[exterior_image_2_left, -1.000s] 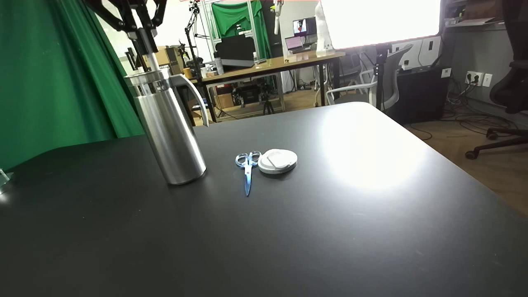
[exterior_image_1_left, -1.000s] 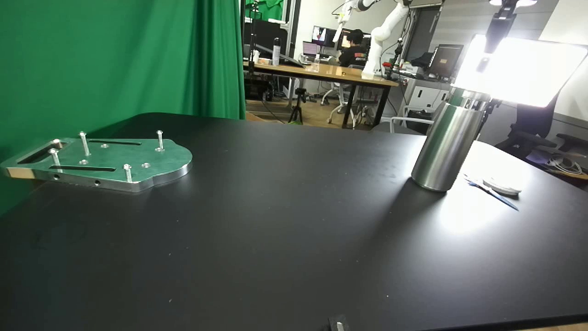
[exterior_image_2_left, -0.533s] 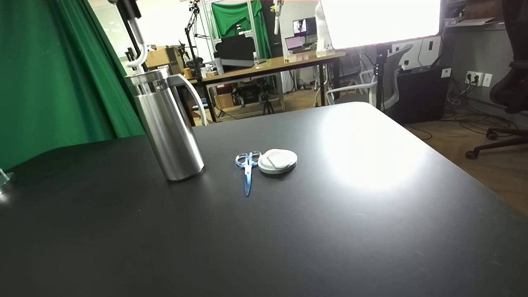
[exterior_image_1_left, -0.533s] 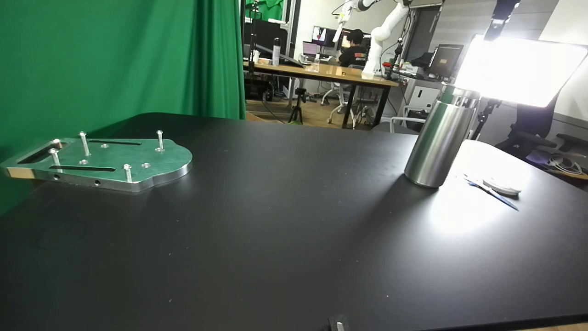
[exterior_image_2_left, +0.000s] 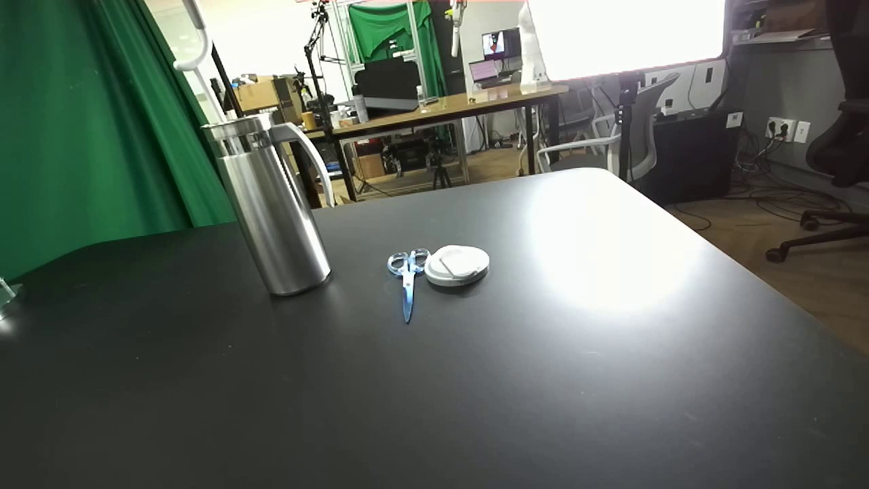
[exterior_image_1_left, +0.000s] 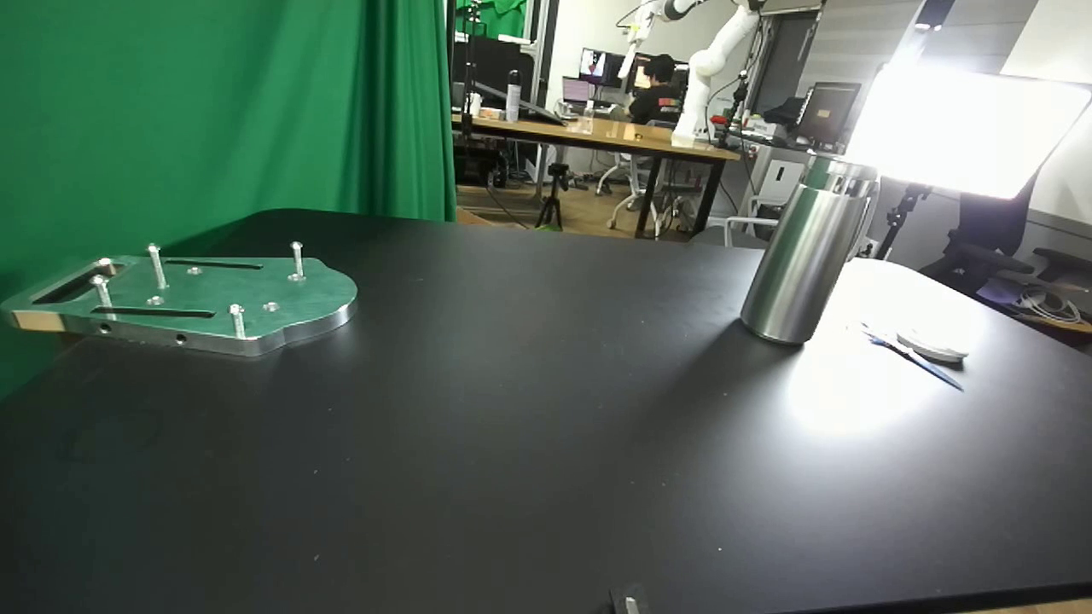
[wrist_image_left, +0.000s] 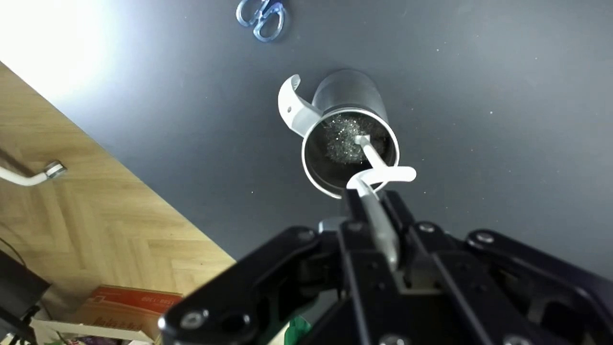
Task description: Scrub the jar
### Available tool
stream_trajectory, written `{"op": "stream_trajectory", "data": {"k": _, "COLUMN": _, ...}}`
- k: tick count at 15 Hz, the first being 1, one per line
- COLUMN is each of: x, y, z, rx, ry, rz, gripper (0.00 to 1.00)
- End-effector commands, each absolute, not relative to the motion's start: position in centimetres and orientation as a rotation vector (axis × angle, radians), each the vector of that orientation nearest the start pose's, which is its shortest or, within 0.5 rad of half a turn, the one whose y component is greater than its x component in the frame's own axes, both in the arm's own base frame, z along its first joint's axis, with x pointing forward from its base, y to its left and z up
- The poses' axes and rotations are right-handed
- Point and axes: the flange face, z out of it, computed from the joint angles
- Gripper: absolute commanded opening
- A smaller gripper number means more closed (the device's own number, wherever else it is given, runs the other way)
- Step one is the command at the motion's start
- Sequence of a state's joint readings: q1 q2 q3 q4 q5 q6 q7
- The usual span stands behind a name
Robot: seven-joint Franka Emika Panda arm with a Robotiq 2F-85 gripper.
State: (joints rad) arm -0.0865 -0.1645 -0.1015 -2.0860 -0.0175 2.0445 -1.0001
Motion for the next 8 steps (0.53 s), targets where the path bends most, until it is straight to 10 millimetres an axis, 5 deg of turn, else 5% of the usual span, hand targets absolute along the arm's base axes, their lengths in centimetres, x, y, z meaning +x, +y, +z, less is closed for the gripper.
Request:
{"op": "stream_trajectory", "data": {"k": 1, "x": 51.7, "y": -10.3, "z": 49.1, "rx": -2.922, "ry": -1.252, "rz": -0.128, "gripper": 0.04}}
{"op": "stream_trajectory", "data": {"k": 8, "x": 53.4, "y": -10.9, "z": 42.4, "rx": -2.868, "ry": -1.216, "rz": -0.012, "gripper": 0.04}}
